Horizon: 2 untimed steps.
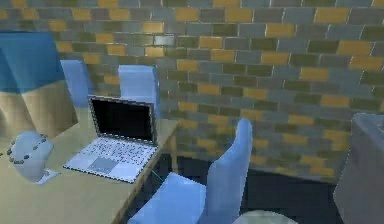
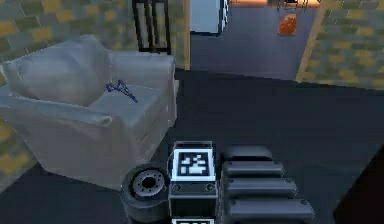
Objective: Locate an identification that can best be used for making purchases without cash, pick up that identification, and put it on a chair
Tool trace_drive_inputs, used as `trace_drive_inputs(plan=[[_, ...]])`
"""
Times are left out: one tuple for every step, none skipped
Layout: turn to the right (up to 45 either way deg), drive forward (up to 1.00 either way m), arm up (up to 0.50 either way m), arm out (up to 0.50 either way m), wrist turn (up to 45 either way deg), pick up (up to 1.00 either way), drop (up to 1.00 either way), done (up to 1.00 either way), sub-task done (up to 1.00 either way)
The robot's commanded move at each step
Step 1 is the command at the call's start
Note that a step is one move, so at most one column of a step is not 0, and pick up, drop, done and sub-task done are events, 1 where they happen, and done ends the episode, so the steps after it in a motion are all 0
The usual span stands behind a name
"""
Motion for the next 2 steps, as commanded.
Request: trace_drive_inputs(plan=[[-45.0,0.0,0.0,0.0,0.0,0.0,0.0,0.0,0.0],[-33.0,0.0,0.0,0.0,0.0,0.0,0.0,0.0,0.0]])
